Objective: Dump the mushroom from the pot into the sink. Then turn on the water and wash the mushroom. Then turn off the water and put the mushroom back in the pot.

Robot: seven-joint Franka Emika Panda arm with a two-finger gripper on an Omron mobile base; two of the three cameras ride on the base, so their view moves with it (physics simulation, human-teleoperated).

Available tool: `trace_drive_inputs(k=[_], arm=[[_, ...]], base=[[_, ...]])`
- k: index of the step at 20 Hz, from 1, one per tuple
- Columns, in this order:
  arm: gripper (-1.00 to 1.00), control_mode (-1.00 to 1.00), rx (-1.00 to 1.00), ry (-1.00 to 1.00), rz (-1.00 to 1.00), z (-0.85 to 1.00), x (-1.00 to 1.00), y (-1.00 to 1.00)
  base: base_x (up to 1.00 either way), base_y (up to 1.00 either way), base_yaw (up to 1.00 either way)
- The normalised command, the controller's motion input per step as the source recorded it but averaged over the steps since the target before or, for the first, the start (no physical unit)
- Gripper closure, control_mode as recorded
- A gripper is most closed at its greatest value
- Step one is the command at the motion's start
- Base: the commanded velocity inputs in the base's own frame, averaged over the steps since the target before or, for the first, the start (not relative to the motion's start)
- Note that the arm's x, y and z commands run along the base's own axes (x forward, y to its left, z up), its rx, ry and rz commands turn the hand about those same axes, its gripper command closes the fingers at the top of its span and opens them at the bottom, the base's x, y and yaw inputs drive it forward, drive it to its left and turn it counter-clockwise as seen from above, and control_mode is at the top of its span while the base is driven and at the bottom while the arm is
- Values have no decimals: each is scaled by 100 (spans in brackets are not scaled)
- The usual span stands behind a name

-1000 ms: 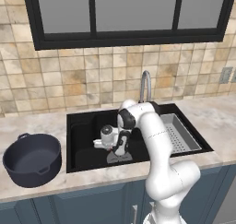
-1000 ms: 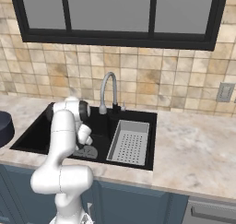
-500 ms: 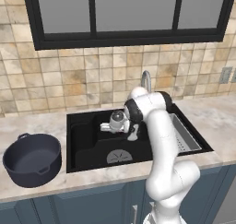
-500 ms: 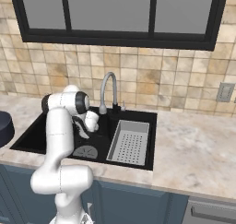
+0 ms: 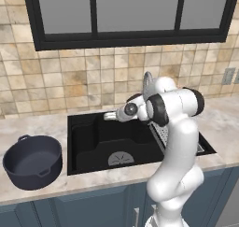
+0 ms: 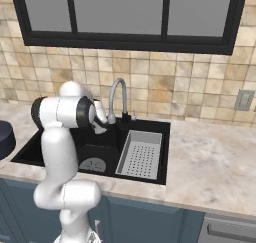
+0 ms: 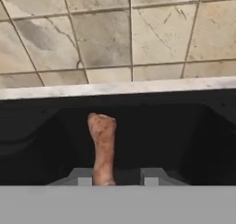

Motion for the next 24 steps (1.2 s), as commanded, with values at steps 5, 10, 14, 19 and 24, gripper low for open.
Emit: trace_drive_inputs(k=[5, 10, 14, 19, 24], arm=[[100, -100, 5, 1, 17, 100, -100, 0], [100, -100, 0, 33, 12, 100, -95, 10], [100, -100, 0, 51, 7, 100, -62, 47], [100, -100, 0, 57, 9, 100, -24, 72], [100, -100, 0, 50, 10, 100, 0, 74]], base=[[0, 0, 0], [0, 0, 0], [0, 0, 0], [0, 0, 0], [0, 0, 0]])
